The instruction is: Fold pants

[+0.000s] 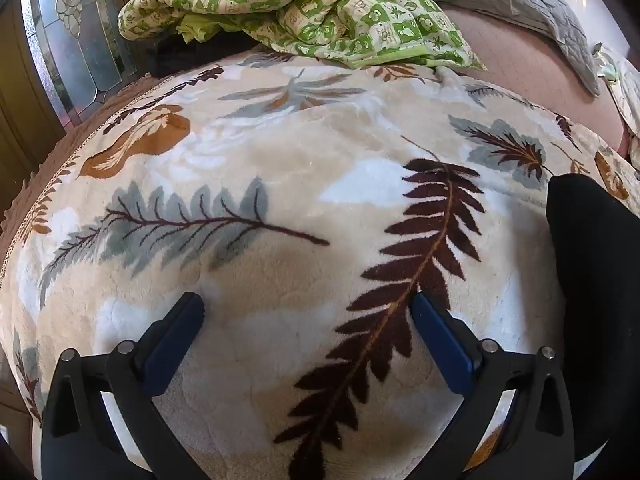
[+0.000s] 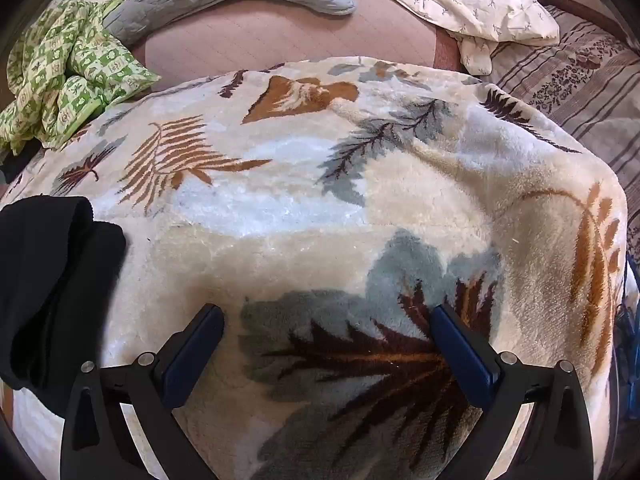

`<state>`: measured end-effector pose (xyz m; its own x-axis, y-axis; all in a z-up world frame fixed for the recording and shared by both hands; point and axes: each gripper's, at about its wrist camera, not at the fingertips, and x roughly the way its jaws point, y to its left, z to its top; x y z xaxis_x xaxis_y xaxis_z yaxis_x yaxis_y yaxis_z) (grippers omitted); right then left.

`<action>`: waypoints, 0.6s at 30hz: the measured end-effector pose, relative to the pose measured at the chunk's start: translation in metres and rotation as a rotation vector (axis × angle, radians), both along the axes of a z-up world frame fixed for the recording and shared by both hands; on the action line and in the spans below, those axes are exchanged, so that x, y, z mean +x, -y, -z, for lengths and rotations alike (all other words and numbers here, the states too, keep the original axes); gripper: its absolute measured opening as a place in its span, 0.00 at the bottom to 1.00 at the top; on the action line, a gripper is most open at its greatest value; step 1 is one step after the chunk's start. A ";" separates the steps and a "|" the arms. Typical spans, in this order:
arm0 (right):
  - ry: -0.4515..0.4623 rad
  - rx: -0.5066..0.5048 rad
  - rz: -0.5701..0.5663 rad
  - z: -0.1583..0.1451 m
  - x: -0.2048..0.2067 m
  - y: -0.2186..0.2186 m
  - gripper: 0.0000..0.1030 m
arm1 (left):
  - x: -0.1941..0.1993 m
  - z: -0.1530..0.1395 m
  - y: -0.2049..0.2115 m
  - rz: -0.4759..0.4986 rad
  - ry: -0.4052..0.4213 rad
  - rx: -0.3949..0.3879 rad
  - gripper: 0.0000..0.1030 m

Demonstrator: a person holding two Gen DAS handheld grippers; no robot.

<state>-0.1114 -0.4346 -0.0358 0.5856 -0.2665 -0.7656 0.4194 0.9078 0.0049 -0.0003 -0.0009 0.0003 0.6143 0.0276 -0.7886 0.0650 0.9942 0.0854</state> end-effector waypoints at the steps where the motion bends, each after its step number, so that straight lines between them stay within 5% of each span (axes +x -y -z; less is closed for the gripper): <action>1: -0.004 0.011 -0.001 0.000 0.000 0.000 0.99 | 0.000 0.000 0.000 0.000 -0.003 -0.012 1.00; 18: -0.009 0.018 -0.001 0.003 0.001 0.002 0.99 | 0.000 0.000 -0.001 0.000 -0.003 -0.017 1.00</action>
